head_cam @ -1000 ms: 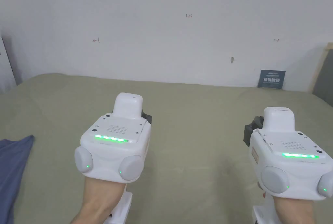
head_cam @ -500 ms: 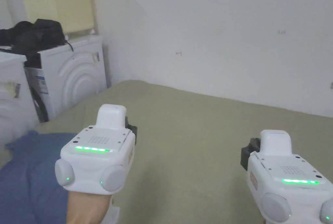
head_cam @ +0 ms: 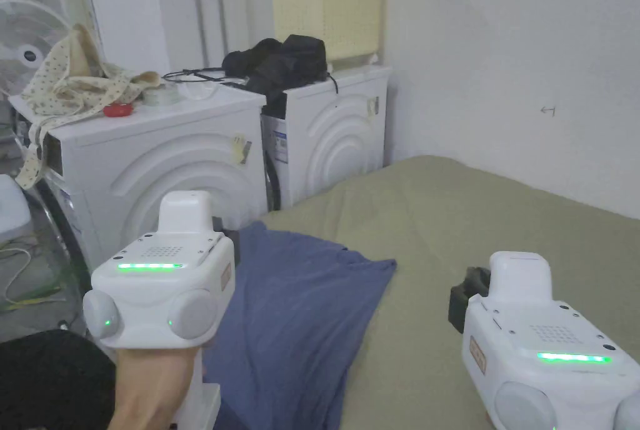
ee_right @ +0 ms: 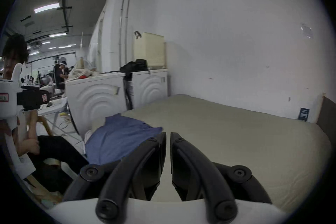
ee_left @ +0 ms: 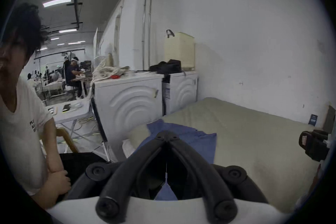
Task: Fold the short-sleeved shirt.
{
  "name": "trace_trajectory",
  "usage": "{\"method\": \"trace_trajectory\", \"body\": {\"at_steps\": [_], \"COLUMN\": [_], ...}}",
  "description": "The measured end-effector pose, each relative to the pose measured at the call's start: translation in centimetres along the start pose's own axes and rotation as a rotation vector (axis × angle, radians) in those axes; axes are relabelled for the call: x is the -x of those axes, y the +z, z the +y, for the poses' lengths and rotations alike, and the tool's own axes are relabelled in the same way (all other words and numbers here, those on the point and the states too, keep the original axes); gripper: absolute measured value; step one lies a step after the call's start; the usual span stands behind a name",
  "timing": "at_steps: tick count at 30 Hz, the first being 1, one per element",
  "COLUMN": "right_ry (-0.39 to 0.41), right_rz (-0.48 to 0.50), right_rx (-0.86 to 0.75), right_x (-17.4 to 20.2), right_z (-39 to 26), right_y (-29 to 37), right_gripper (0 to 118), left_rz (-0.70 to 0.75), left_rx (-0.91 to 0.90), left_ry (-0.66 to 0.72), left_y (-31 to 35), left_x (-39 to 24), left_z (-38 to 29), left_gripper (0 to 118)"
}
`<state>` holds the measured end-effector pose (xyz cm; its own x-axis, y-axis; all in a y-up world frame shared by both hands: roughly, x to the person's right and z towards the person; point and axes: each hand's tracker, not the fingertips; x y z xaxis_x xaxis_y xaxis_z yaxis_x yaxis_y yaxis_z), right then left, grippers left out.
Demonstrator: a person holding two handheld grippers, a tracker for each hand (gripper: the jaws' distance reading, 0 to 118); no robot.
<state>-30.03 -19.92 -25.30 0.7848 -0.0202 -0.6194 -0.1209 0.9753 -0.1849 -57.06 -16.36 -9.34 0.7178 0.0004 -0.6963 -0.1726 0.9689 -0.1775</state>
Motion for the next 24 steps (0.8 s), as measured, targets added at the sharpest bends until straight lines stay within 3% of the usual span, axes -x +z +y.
{"method": "trace_trajectory", "body": {"at_steps": [11, 19, 24], "right_ry": [0.001, -0.001, 0.009], "right_rz": [0.044, 0.036, 0.032], "right_rx": [0.062, 0.154, 0.195], "right_x": [0.8, -1.1, -1.9], "right_z": [-2.0, -6.1, -7.8], "right_y": [-2.9, -7.0, -9.5], "right_gripper": [11, 11, 11], "left_rz": [-0.012, -0.181, -0.191], "left_rx": [0.076, 0.367, 0.554], "left_ry": [-0.050, -0.132, -0.210], "left_y": [-5.0, -20.6, -29.8], "left_x": [-0.9, -7.5, -11.2], "left_z": [-1.0, -6.1, -10.5], "left_gripper": [0, 0, 0]}}
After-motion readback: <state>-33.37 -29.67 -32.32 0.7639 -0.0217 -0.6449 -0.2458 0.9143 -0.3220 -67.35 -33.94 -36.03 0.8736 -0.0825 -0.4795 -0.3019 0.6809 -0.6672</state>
